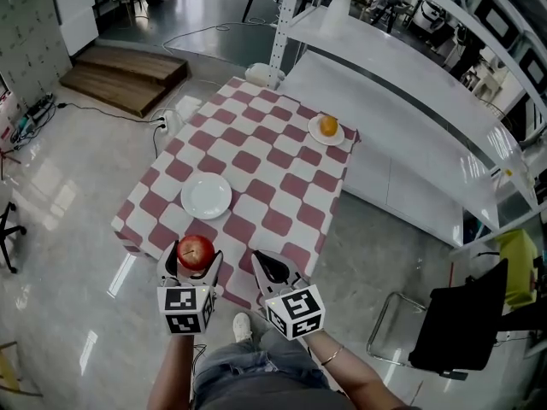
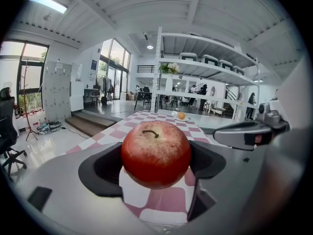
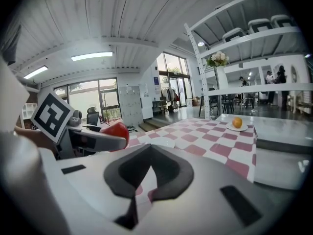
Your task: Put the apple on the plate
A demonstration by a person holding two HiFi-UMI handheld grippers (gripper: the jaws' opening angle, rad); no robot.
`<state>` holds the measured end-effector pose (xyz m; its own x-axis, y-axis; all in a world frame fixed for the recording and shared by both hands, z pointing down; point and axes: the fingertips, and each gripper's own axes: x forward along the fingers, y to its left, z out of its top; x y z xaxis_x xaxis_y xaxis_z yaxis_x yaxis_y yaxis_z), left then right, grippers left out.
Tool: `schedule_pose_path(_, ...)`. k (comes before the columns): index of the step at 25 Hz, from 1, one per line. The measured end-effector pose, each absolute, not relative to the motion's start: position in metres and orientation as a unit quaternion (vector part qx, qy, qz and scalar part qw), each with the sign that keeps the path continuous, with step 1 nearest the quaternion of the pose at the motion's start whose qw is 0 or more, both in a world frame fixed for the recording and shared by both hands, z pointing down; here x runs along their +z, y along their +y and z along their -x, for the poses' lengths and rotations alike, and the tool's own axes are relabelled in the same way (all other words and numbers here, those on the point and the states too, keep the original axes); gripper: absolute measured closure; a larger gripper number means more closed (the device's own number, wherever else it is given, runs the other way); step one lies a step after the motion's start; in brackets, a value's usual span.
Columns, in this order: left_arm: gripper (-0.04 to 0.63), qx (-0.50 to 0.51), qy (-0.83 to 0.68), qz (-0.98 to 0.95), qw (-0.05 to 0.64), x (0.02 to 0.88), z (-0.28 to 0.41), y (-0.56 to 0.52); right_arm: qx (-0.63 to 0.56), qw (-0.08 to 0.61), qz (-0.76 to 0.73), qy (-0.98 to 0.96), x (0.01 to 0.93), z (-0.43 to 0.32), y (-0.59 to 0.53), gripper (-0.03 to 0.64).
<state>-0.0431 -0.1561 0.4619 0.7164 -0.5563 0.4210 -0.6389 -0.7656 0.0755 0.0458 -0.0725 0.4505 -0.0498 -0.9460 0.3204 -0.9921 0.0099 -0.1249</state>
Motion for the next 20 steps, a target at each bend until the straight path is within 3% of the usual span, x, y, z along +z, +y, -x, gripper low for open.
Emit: schedule_pose_path(20, 0.186, 0.203, -0.367, -0.902, 0.101, 0.473, 0.007, -0.199, 0.162, 0.101, -0.632, -0.751, 0.462, -0.080, -0.120, 0.606)
